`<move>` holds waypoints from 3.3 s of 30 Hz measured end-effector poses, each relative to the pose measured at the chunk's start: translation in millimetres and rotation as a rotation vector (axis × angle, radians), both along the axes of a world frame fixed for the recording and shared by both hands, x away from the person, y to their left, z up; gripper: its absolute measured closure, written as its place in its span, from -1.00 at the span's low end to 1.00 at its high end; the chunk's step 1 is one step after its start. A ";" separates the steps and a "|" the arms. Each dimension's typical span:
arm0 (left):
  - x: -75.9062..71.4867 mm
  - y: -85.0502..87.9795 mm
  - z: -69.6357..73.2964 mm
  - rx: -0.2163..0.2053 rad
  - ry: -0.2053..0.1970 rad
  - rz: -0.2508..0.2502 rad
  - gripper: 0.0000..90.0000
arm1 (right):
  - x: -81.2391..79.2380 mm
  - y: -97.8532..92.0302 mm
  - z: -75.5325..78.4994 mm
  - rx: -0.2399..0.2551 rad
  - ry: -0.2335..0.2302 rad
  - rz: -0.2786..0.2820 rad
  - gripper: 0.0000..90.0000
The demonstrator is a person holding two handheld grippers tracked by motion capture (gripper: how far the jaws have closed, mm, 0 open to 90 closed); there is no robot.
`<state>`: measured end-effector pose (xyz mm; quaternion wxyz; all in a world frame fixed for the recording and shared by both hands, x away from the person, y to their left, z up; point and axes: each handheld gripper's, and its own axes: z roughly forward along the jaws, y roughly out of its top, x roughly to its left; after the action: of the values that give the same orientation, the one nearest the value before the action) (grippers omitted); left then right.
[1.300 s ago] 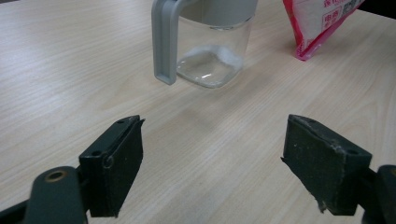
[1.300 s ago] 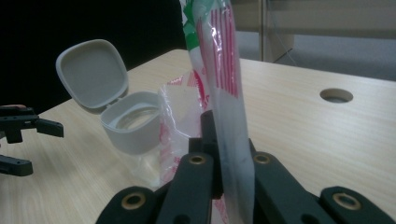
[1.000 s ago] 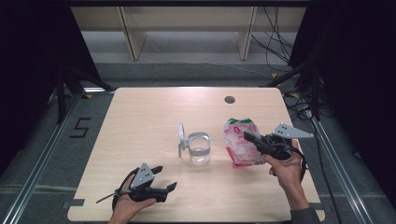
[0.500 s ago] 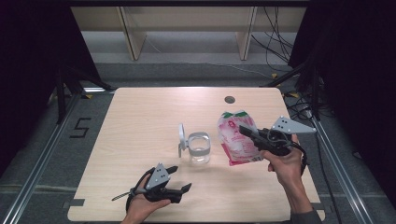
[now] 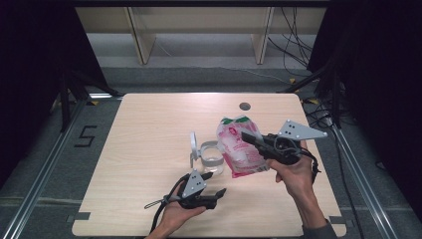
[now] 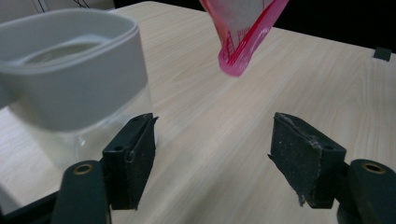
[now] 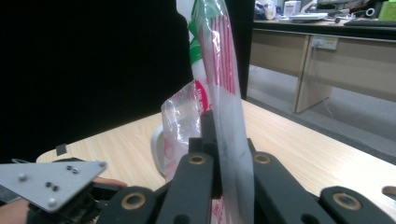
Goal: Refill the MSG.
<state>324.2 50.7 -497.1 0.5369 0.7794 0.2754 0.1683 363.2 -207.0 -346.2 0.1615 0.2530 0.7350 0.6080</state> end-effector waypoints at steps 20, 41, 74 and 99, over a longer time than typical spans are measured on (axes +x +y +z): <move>1.1 -32.7 2.7 0.021 -0.122 0.010 0.36 | -4.0 22.2 1.5 -0.003 0.005 0.060 1.00; 4.5 -56.0 7.3 -0.018 -0.106 0.110 0.74 | 13.9 20.2 9.2 -0.023 0.005 -0.037 1.00; 6.3 -88.9 -6.6 -0.179 -0.084 0.224 0.76 | 34.6 49.1 7.1 -0.077 0.037 -0.082 1.00; 13.7 -96.1 -5.1 -0.194 -0.058 0.206 0.77 | 42.1 59.9 4.0 -0.124 0.030 -0.095 1.00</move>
<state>337.8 -45.4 -502.2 0.5973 0.6863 0.3534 0.2176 405.3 -147.1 -342.1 0.1948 0.2862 0.7608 0.5490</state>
